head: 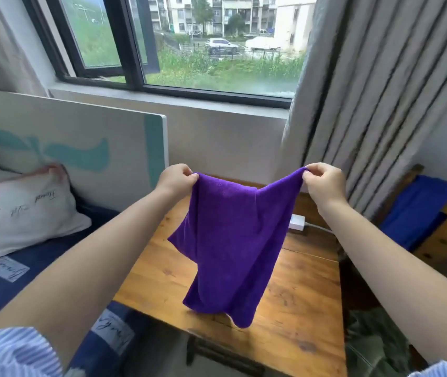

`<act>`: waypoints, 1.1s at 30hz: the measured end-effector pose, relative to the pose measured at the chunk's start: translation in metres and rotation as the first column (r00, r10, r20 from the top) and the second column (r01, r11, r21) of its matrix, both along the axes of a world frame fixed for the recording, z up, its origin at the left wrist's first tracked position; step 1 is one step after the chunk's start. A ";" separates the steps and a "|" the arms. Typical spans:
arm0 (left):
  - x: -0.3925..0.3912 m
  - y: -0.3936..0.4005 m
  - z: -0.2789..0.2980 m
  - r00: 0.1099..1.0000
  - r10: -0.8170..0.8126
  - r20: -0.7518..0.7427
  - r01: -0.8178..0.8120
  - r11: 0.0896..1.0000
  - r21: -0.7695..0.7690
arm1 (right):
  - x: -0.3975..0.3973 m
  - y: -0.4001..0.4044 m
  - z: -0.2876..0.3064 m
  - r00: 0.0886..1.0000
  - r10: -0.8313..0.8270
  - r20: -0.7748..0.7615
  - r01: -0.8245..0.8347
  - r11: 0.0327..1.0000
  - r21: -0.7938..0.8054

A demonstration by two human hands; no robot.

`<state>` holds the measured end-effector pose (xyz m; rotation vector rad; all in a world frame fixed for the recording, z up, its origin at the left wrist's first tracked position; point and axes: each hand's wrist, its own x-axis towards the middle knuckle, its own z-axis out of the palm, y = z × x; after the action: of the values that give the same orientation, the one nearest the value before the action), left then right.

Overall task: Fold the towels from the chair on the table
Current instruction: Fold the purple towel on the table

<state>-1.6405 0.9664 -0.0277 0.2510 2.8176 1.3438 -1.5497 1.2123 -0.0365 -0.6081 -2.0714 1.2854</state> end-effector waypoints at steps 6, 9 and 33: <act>-0.040 -0.056 -0.022 0.981 0.187 0.043 -0.181 0.976 -0.117 | -0.069 -0.052 -0.016 0.986 0.050 0.162 -0.053 0.998 0.018; -0.081 -0.059 -0.015 0.976 0.219 0.003 -0.217 0.971 -0.103 | -0.121 -0.071 -0.009 0.989 0.065 0.132 -0.075 0.995 0.071; -0.225 -0.109 -0.153 0.831 -0.178 0.527 0.551 0.386 -0.740 | -0.216 -0.084 -0.162 0.307 0.351 0.885 -0.599 0.793 -0.107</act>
<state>-1.8654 0.8572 -0.1805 0.4908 2.4570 -0.2481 -1.7653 1.1285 -0.1987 -0.6126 -3.4847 1.0256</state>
